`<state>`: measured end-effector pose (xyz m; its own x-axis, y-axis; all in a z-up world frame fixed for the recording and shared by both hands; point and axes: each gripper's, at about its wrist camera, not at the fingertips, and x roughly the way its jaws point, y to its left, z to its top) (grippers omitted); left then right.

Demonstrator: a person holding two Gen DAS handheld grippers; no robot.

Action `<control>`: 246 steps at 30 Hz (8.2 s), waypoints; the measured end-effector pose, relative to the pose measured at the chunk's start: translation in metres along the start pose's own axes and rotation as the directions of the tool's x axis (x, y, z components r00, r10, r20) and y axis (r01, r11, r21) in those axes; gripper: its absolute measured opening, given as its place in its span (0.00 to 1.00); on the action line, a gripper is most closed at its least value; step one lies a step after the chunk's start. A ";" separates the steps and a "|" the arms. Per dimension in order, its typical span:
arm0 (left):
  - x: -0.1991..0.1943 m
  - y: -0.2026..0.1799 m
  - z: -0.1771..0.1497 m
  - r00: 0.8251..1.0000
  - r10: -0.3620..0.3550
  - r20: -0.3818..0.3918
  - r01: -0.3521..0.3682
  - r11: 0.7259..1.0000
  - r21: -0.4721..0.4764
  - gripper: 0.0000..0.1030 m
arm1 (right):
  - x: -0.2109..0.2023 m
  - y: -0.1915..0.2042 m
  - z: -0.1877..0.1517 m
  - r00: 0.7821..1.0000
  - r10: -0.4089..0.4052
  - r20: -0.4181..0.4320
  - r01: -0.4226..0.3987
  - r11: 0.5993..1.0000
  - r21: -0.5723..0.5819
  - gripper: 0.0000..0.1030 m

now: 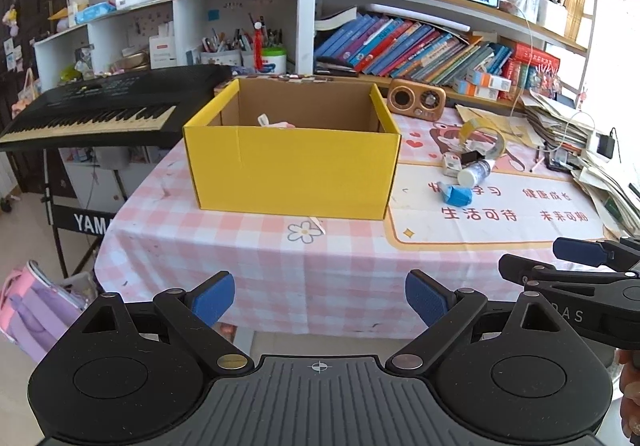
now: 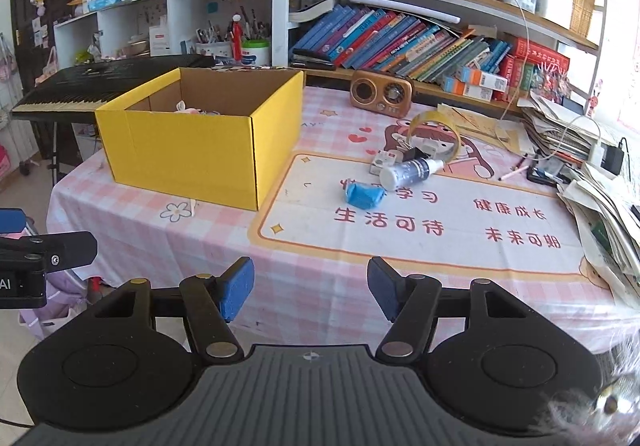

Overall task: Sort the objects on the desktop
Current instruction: 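Withdraw both tools from the box back toward the table, then move the left tool toward the blue plastic piece on the tablecloth, then close the left tool on the blue piece while the right tool grasps the white spray bottle, then lift the blue piece with the left tool while the right tool lifts the spray bottle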

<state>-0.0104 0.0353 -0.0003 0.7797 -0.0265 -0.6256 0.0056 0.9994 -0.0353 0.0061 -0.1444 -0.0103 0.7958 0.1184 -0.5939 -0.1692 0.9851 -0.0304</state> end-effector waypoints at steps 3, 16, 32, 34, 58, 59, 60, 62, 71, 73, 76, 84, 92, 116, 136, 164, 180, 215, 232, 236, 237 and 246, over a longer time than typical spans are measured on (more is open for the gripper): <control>-0.001 -0.002 -0.001 1.000 -0.010 -0.007 0.010 1.000 0.005 0.92 | -0.004 -0.001 -0.004 1.000 -0.003 -0.005 0.004 1.000 0.005 0.59; 0.001 -0.017 -0.005 0.997 -0.068 -0.027 0.069 0.997 0.046 0.92 | -0.013 -0.014 -0.016 0.998 -0.058 -0.026 0.059 0.997 0.045 0.59; 0.017 -0.043 0.001 0.989 -0.136 -0.053 0.140 0.987 0.082 0.92 | -0.012 -0.040 -0.020 0.991 -0.120 -0.055 0.124 0.989 0.085 0.60; 0.019 -0.046 0.002 0.988 -0.143 -0.054 0.147 0.985 0.087 0.92 | -0.011 -0.044 -0.020 0.990 -0.126 -0.058 0.131 0.987 0.091 0.60; 0.059 -0.100 0.024 0.976 -0.186 -0.112 0.200 0.972 0.126 0.92 | 0.020 -0.102 -0.009 0.982 -0.146 -0.117 0.161 0.978 0.133 0.61; 0.062 -0.103 0.025 0.975 -0.188 -0.114 0.202 0.971 0.126 0.92 | 0.021 -0.105 -0.009 0.982 -0.147 -0.120 0.162 0.978 0.134 0.61; 0.063 -0.105 0.026 0.975 -0.190 -0.116 0.205 0.971 0.127 0.92 | 0.023 -0.108 -0.008 0.981 -0.147 -0.123 0.163 0.977 0.135 0.61; 0.067 -0.110 0.028 0.974 -0.194 -0.120 0.209 0.970 0.128 0.92 | 0.027 -0.113 -0.006 0.981 -0.146 -0.130 0.164 0.977 0.138 0.61; 0.087 -0.131 0.040 0.972 -0.195 -0.130 0.211 0.969 0.125 0.92 | 0.046 -0.139 0.004 0.981 -0.131 -0.142 0.151 0.979 0.138 0.61; 0.091 -0.136 0.043 0.972 -0.194 -0.130 0.210 0.969 0.127 0.92 | 0.051 -0.145 0.007 0.982 -0.127 -0.141 0.147 0.979 0.139 0.61; 0.098 -0.146 0.048 0.972 -0.197 -0.131 0.214 0.968 0.132 0.92 | 0.058 -0.155 0.012 0.983 -0.122 -0.139 0.141 0.980 0.140 0.61; 0.121 -0.164 0.055 0.969 -0.190 -0.158 0.208 0.972 0.111 0.92 | 0.079 -0.180 0.021 0.983 -0.095 -0.154 0.116 0.984 0.134 0.61; 0.141 -0.169 0.064 0.973 -0.152 -0.176 0.167 0.983 0.079 0.92 | 0.100 -0.197 0.028 0.984 -0.058 -0.170 0.081 0.988 0.128 0.62; 0.202 -0.187 0.086 0.983 -0.100 -0.155 0.120 0.984 0.129 0.84 | 0.175 -0.207 0.080 0.987 0.057 -0.147 -0.040 0.992 0.118 0.67; 0.257 -0.188 0.095 0.962 -0.115 -0.248 0.145 0.984 0.104 0.55 | 0.233 -0.203 0.110 0.966 0.151 -0.211 -0.126 0.983 0.131 0.72; 0.197 -0.160 0.094 0.972 -0.136 -0.192 0.134 0.991 -0.021 0.40 | 0.258 -0.189 0.094 0.962 0.056 -0.267 -0.034 0.996 0.087 0.45; 0.182 -0.166 0.091 0.968 -0.190 -0.163 0.191 0.982 -0.008 0.40 | 0.236 -0.194 0.087 0.966 0.069 -0.248 -0.067 0.998 0.018 0.30; 0.095 -0.086 0.056 0.969 -0.241 -0.062 0.239 0.970 -0.034 0.38 | 0.096 -0.111 0.051 0.961 0.196 -0.196 -0.173 0.977 0.125 0.30; 0.045 -0.029 0.022 0.978 -0.202 -0.044 0.199 0.978 -0.057 0.37 | 0.059 -0.039 0.027 0.950 0.232 -0.208 -0.218 0.972 0.086 0.30; 0.036 -0.020 0.016 0.980 -0.198 -0.038 0.195 0.979 -0.061 0.37 | 0.050 -0.027 0.022 0.950 0.237 -0.204 -0.225 0.971 0.077 0.30; 0.033 -0.018 0.014 0.980 -0.196 -0.036 0.194 0.979 -0.062 0.37 | 0.048 -0.024 0.020 0.950 0.238 -0.203 -0.228 0.971 0.075 0.30; 0.011 0.000 0.001 0.985 -0.173 -0.016 0.172 0.983 -0.066 0.37 | 0.033 0.001 0.012 0.946 0.262 -0.192 -0.255 0.965 0.060 0.30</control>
<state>-0.0012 0.0356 -0.0060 0.7566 -0.1997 -0.6226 0.0982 0.9761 -0.1939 0.0393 -0.1375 -0.0201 0.5964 0.3464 -0.7241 -0.3316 0.9278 0.1708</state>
